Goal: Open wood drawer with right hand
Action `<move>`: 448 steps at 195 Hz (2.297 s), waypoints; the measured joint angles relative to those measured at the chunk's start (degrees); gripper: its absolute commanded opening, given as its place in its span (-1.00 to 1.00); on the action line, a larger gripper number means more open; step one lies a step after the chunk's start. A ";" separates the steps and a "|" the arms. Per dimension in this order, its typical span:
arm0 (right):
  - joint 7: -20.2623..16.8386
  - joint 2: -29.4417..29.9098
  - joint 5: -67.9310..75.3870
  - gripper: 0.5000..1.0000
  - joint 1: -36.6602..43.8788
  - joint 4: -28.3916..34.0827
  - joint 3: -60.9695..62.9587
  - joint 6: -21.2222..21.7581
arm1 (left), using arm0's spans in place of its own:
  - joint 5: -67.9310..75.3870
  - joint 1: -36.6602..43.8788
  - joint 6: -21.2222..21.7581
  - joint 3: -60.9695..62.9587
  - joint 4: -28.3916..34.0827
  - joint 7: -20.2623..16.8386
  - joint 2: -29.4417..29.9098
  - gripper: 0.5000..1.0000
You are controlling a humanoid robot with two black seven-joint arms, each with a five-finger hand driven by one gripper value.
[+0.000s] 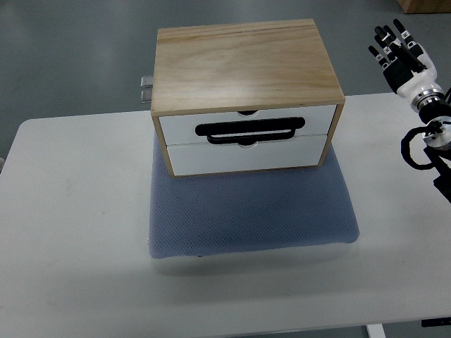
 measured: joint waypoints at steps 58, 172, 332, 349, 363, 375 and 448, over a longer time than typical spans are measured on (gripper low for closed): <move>0.00 0.00 0.00 0.78 0.00 0.04 0.01 -0.07 | 0.00 0.00 0.05 0.00 -0.18 0.00 0.00 1.00; 0.00 -0.18 0.00 0.78 0.17 0.08 0.09 -0.20 | -0.02 -0.17 0.18 -0.06 -0.10 -0.02 0.00 1.00; 0.00 -4.22 0.00 0.78 2.53 0.65 -4.47 -0.64 | 0.01 -0.17 0.17 -0.06 -0.17 -0.05 0.00 1.00; 0.00 -5.34 0.00 0.78 4.14 0.86 -8.53 -1.30 | 0.01 -0.18 0.17 -0.07 -0.17 -0.05 0.00 1.00; 0.00 -7.59 0.04 0.78 6.61 1.13 -13.58 -1.49 | 0.01 -0.18 0.17 -0.07 -0.17 -0.05 0.00 1.00; 0.04 -9.64 0.10 0.78 8.88 1.18 -17.91 -1.47 | 0.01 -0.18 0.17 -0.08 -0.17 -0.05 0.00 1.00; 0.11 -22.27 -2.91 0.78 31.57 9.43 -50.77 2.79 | 0.00 -0.18 0.17 -0.08 -0.17 -0.02 0.00 1.00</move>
